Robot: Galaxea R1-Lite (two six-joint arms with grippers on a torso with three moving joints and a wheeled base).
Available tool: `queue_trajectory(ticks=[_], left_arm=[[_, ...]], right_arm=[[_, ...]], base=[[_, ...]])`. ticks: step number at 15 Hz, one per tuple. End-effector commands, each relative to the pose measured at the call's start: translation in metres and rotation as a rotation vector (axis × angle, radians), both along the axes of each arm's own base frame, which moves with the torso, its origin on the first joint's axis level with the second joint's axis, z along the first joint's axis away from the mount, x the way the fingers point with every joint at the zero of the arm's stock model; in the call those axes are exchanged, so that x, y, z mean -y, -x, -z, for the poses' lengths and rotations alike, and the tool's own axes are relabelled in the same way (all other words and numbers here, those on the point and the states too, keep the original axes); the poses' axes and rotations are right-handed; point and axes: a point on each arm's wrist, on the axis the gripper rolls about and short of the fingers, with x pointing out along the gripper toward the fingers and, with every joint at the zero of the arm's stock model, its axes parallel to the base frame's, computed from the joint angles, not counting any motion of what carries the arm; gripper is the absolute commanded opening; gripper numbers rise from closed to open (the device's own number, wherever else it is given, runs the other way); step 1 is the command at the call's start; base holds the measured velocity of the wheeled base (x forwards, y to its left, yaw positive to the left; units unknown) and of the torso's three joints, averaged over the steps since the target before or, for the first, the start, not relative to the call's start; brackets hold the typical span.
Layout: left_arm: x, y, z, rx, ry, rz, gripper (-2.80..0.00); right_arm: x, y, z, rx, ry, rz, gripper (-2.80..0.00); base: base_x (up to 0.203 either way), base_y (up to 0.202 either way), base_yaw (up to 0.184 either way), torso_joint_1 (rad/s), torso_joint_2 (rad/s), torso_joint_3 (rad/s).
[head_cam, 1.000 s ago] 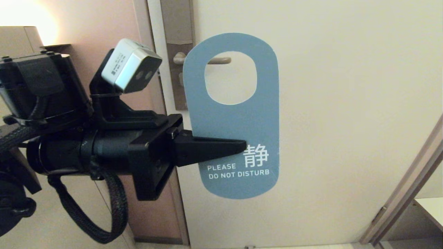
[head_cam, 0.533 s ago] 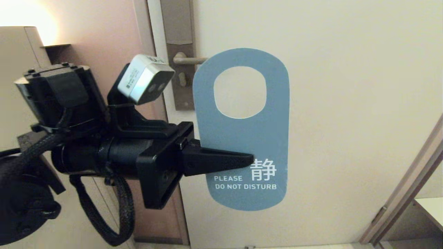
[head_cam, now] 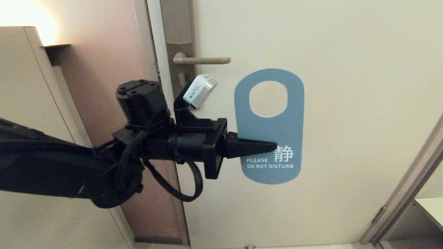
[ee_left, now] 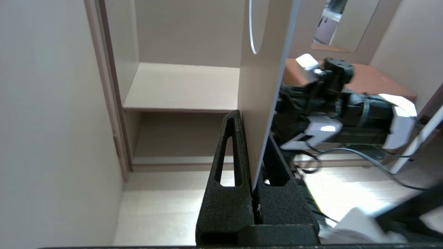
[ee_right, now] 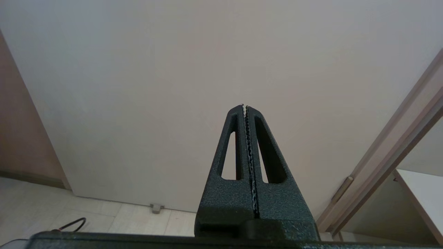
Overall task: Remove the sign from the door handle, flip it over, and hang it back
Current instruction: Hand it to the other hand
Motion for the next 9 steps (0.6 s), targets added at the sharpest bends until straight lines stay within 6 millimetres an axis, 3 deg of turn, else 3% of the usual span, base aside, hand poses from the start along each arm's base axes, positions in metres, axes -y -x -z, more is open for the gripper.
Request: queue_trajectory(ticks=[1, 9], left_arm=[[0.019, -0.023, 0.02, -0.02, -0.014, 0.012, -2.8], [0.037, -0.044, 0.042, -0.037, -0.014, 0.019, -2.8]], right_arm=[[0.0, 0.0, 0.0, -0.002, 0.001, -0.001, -2.8], [0.0, 0.0, 0.0, -0.001, 0.007, -0.001, -2.8]], base=[[0.0, 0.0, 0.0, 0.0, 0.0, 0.0], [0.0, 0.0, 0.0, 0.0, 0.0, 0.0]])
